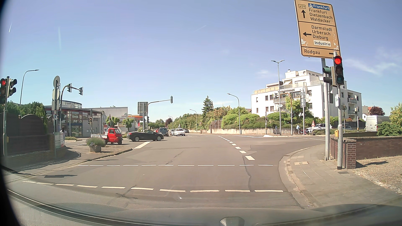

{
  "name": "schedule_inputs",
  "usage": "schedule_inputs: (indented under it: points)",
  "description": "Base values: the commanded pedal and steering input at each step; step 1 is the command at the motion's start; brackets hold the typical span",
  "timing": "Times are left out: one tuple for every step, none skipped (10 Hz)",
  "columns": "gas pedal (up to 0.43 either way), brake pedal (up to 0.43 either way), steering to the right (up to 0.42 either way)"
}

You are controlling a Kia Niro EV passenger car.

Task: Follow the waypoints while adhering to traffic rules and regulations

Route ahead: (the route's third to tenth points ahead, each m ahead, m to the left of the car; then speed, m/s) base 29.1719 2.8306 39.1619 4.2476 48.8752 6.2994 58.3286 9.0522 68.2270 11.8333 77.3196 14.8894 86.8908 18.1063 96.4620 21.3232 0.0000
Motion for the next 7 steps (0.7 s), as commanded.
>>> schedule_inputs:
  points:
    - [0.0, 0.366, -0.005]
    - [0.0, 0.366, -0.005]
    - [0.0, 0.366, -0.005]
    - [0.0, 0.366, -0.005]
    - [0.0, 0.366, -0.005]
    - [0.0, 0.366, -0.005]
    - [0.0, 0.366, -0.005]
